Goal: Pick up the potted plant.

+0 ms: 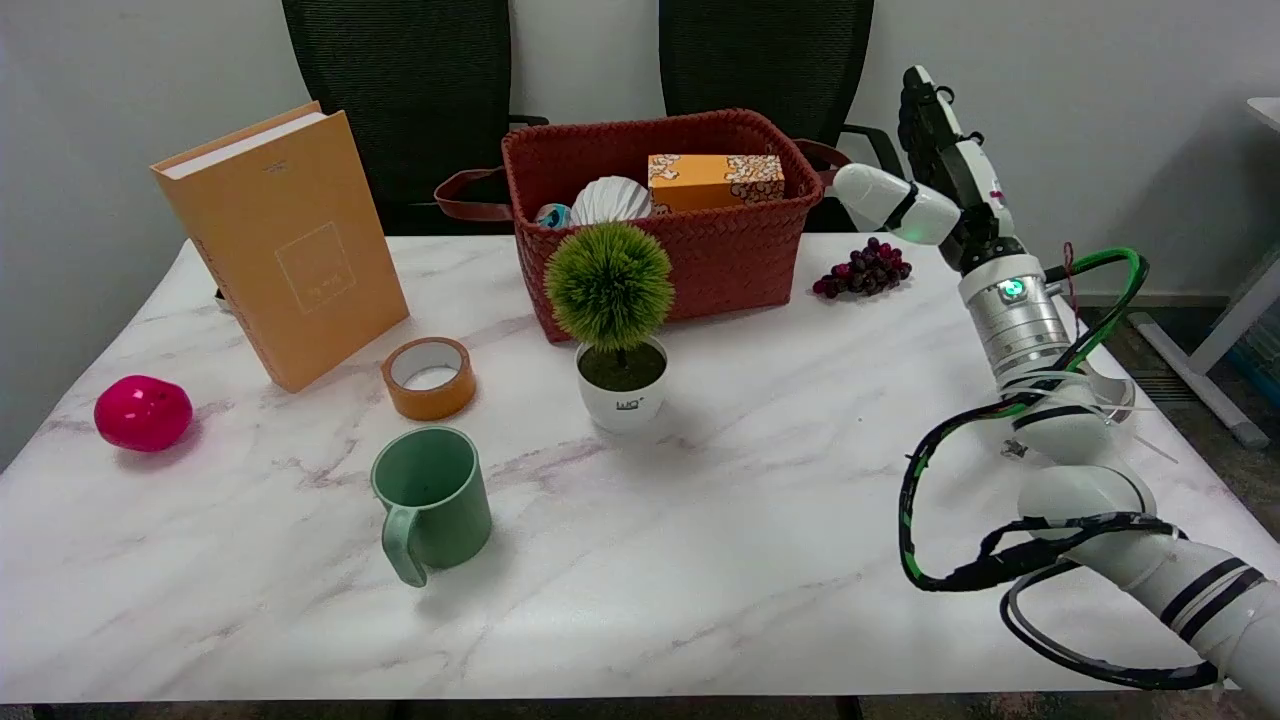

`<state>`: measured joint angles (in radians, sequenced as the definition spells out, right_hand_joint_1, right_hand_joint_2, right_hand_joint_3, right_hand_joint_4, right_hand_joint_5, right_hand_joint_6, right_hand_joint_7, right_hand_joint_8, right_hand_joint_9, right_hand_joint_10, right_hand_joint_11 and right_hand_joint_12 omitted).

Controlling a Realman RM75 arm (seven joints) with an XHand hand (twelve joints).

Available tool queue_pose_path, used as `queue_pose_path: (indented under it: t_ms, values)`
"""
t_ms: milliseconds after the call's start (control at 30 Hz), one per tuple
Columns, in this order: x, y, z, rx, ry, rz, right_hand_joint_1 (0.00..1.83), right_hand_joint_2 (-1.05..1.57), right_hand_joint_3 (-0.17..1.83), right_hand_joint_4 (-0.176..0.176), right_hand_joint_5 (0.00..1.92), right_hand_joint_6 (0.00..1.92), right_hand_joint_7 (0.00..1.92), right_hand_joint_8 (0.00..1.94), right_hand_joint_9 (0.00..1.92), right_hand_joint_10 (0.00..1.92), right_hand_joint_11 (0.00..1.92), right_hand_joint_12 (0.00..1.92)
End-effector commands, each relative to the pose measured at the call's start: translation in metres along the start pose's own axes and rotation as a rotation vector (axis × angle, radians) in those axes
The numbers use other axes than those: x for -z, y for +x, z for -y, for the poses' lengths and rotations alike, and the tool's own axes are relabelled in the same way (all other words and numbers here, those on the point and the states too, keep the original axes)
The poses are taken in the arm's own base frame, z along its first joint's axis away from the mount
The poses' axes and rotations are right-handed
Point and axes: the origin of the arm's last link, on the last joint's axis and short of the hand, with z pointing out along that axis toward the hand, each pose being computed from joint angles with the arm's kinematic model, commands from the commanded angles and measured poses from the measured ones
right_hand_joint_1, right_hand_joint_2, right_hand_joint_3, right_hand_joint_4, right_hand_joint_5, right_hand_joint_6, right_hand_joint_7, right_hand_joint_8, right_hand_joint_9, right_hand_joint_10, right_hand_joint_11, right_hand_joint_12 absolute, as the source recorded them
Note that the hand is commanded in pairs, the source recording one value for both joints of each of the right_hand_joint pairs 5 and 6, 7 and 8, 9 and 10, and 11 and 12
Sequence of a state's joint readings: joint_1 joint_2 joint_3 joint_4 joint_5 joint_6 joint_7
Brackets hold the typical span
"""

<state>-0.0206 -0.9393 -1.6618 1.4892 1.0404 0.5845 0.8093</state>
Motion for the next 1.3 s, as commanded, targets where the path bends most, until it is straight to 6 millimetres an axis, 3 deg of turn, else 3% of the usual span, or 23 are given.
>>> queue_pose_path:
  t_ms: [33,400,600,967,1300]
  values:
    - [0.018,-0.008,0.002,-0.030,0.014,0.015,0.75,0.27,0.16,0.000,0.00,0.00,0.00,0.00,0.00,0.00,0.00,0.00]
    - [0.050,-0.017,-0.002,-0.060,-0.045,0.060,0.76,0.23,0.19,0.000,0.00,0.00,0.00,0.00,0.00,0.00,0.00,0.00]
    - [0.064,-0.024,-0.015,-0.096,-0.102,0.064,0.77,0.12,0.21,0.000,0.00,0.00,0.00,0.00,0.00,0.00,0.00,0.00]
    - [0.072,-0.055,-0.022,-0.128,-0.106,0.091,0.77,0.14,0.12,0.000,0.00,0.00,0.00,0.00,0.00,0.00,0.00,0.00]
    - [0.097,-0.080,-0.050,-0.127,-0.218,0.088,0.77,0.21,0.13,0.000,0.00,0.00,0.00,0.00,0.00,0.00,0.00,0.00]
